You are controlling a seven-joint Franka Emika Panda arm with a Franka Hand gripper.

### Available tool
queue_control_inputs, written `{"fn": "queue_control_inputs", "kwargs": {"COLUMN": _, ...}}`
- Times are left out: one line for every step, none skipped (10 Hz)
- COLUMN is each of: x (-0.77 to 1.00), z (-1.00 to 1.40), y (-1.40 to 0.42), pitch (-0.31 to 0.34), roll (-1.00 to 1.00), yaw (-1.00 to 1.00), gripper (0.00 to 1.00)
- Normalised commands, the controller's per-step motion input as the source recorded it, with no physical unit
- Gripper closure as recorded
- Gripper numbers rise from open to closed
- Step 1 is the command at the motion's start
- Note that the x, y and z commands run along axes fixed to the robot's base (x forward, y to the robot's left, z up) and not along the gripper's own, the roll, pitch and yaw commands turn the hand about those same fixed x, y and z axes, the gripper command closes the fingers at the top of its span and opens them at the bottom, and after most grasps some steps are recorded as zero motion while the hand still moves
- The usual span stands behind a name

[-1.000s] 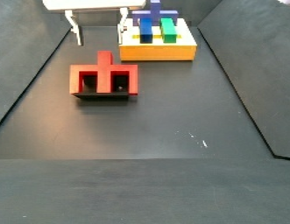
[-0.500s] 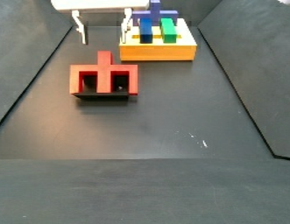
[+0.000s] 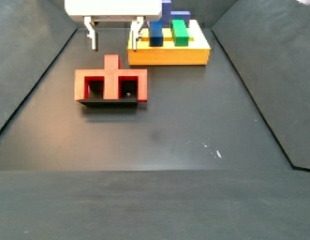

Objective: Pick up the red object. Move up. Place the red object on the fixture. Regrasp the red object. Move to above the board. Insert the red object.
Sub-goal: Regrasp the red object.

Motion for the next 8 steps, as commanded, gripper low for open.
{"fn": "queue_control_inputs", "kwargs": {"x": 0.26, "z": -0.26, "y": 0.0, "pitch": 0.1, "roll": 0.74, "yaw": 0.0, "gripper": 0.0}}
{"fn": "queue_control_inputs", "kwargs": {"x": 0.14, "z": -0.34, "y": 0.02, "pitch": 0.0, "roll": 0.39, "yaw": 0.0, "gripper": 0.0}}
{"fn": "queue_control_inputs", "kwargs": {"x": 0.0, "z": -0.23, "y": 0.09, "pitch": 0.0, "roll": 0.21, "yaw": 0.1, "gripper": 0.0}}
{"fn": "queue_control_inputs", "kwargs": {"x": 0.03, "z": -0.17, "y": 0.0, "pitch": 0.0, "roll": 0.05, "yaw": 0.11, "gripper": 0.0}}
{"fn": "queue_control_inputs", "kwargs": {"x": 0.04, "z": -0.11, "y": 0.01, "pitch": 0.0, "roll": 0.07, "yaw": 0.03, "gripper": 0.0}}
{"fn": "queue_control_inputs", "kwargs": {"x": 0.04, "z": -0.17, "y": 0.07, "pitch": 0.0, "roll": 0.09, "yaw": 0.0, "gripper": 0.0}}
{"fn": "queue_control_inputs", "kwargs": {"x": 0.03, "z": -0.18, "y": 0.07, "pitch": 0.0, "roll": 0.04, "yaw": 0.0, "gripper": 0.0}}
{"fn": "queue_control_inputs", "kwargs": {"x": 0.07, "z": -0.16, "y": 0.06, "pitch": 0.017, "roll": 0.07, "yaw": 0.0, "gripper": 0.0}}
